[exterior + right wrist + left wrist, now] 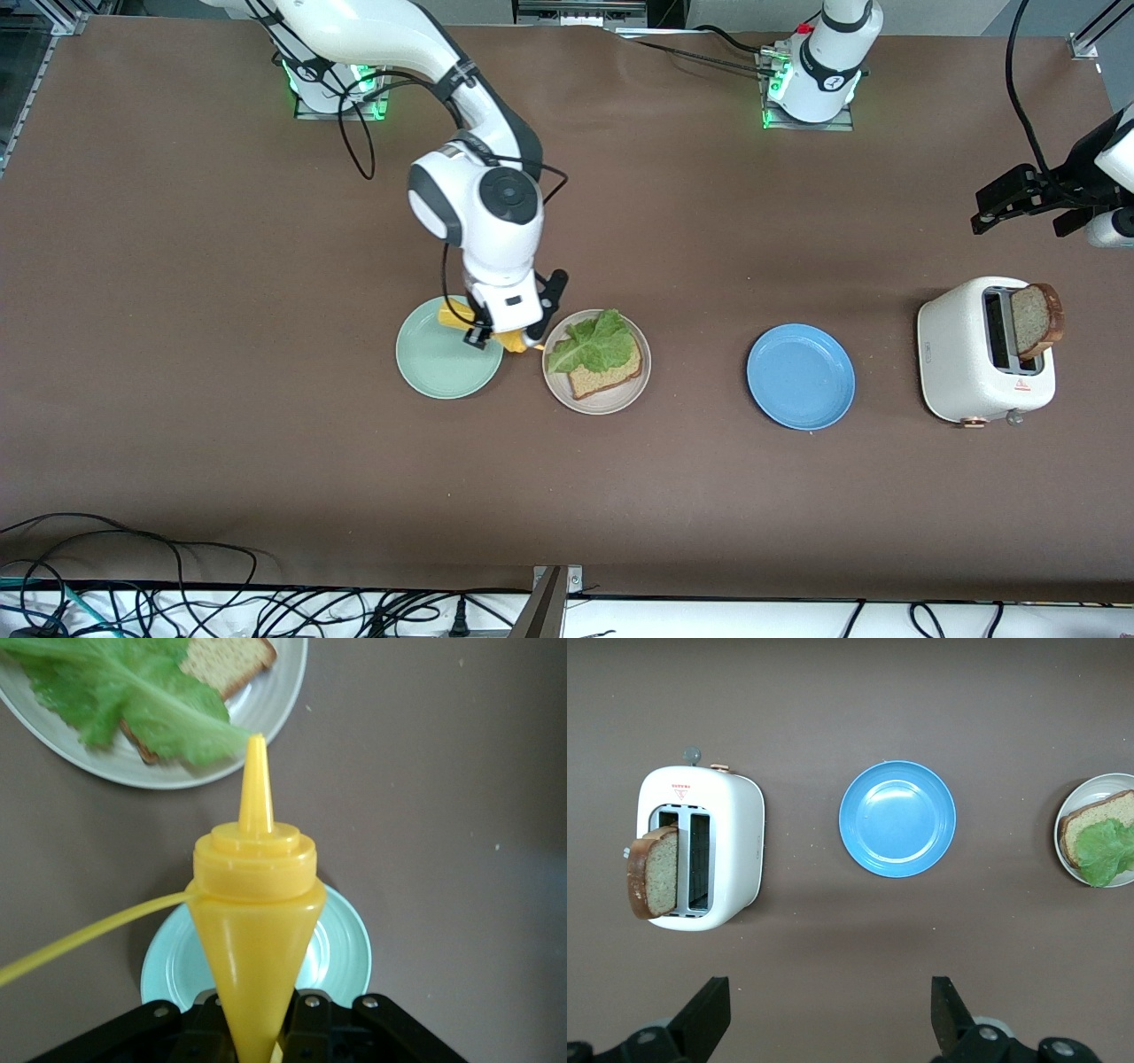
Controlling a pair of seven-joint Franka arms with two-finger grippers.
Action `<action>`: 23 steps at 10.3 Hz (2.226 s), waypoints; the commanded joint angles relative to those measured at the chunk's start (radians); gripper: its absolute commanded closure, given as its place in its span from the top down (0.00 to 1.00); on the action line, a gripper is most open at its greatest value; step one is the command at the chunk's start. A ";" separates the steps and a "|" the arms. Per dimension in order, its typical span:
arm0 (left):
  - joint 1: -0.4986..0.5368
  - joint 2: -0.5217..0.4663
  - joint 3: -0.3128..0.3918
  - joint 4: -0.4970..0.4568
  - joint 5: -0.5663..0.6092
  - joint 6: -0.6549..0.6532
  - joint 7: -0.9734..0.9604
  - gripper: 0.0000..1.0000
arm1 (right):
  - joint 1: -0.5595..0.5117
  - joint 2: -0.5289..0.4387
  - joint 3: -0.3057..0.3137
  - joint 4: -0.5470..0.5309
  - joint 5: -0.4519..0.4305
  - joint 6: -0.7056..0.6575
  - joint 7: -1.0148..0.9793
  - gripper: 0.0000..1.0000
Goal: Make sandwich on beige plate with both arms
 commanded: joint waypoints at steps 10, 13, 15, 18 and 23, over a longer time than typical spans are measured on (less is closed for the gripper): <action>0.011 -0.013 0.002 -0.011 -0.004 -0.005 0.006 1.00 | 0.074 0.186 -0.031 0.289 -0.126 -0.274 0.008 0.00; 0.011 -0.011 0.002 -0.013 -0.006 -0.006 0.006 1.00 | 0.031 0.142 -0.041 0.287 -0.054 -0.269 0.012 0.00; 0.011 -0.011 0.002 -0.013 -0.006 -0.005 0.006 1.00 | -0.033 0.080 -0.040 0.284 0.056 -0.266 0.000 0.00; 0.011 -0.013 0.002 -0.013 -0.006 -0.005 0.006 1.00 | -0.110 0.030 -0.032 0.276 0.135 -0.262 -0.021 0.00; 0.010 -0.013 0.002 -0.013 -0.006 -0.005 0.006 1.00 | -0.291 -0.113 -0.037 0.095 0.441 -0.112 -0.242 0.00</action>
